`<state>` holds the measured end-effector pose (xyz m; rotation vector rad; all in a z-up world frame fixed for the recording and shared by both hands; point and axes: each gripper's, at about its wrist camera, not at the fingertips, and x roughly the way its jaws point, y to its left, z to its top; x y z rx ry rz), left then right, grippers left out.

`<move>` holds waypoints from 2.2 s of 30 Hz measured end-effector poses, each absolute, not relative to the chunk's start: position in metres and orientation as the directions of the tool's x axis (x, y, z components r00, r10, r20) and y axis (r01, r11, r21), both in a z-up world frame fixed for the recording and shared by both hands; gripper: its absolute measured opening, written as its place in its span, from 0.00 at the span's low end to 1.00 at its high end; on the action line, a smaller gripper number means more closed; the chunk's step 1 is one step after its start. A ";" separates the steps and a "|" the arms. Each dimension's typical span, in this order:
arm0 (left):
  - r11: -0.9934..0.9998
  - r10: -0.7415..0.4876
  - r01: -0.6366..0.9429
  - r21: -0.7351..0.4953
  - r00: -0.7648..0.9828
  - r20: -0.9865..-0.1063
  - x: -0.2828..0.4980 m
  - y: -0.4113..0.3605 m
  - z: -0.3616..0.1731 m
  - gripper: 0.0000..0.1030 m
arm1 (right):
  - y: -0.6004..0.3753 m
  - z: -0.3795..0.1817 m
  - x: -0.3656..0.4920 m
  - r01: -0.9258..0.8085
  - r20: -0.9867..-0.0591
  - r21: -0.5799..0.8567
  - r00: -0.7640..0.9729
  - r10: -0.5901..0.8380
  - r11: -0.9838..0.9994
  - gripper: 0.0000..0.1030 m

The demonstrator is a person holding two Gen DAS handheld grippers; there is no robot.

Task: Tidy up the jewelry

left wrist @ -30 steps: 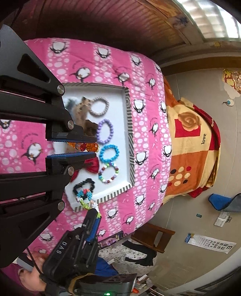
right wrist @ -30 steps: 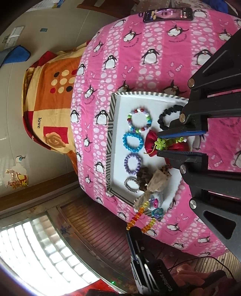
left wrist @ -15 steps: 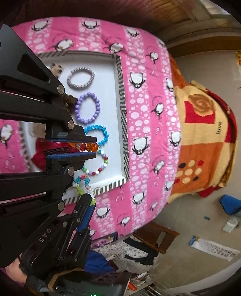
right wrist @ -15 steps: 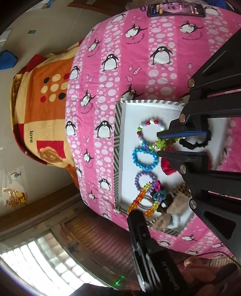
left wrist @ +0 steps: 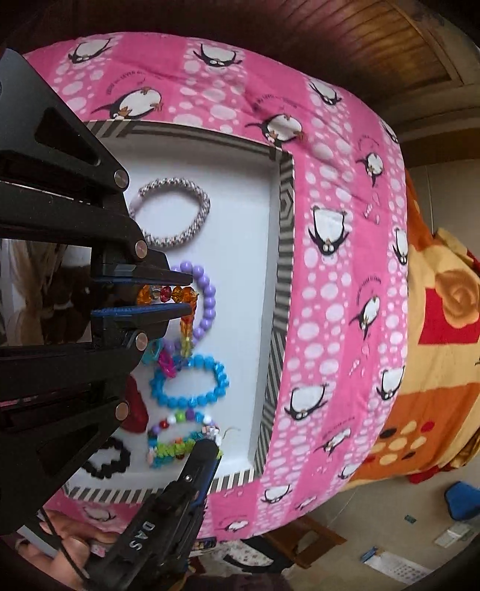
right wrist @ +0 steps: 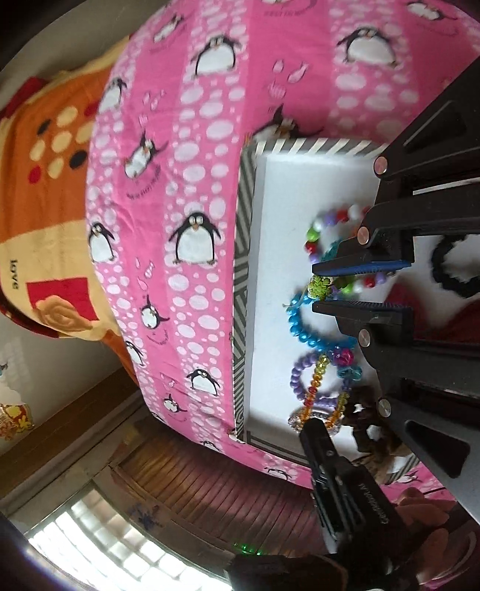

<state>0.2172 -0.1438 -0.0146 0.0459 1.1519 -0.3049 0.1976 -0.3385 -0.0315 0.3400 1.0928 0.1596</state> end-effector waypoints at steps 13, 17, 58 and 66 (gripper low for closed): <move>0.971 -0.168 0.226 -0.078 0.411 -0.896 0.203 -0.136 -0.017 0.42 | -0.346 -0.029 0.174 0.072 -0.838 0.370 0.456 0.299 0.926 0.39; 0.972 -0.143 0.230 -0.039 0.455 -0.879 0.186 -0.135 -0.006 0.48 | -0.340 -0.014 0.147 0.080 -0.844 0.316 0.478 0.242 0.945 0.39; 0.984 -0.113 0.174 -0.031 0.486 -0.867 0.006 -0.046 -0.006 0.48 | -0.219 -0.029 -0.012 0.057 -0.894 0.172 0.429 0.132 0.983 0.42; 0.982 -0.114 0.189 -0.019 0.509 -0.853 -0.007 -0.050 0.004 0.48 | -0.216 -0.017 -0.026 0.068 -0.882 0.160 0.458 0.111 0.985 0.42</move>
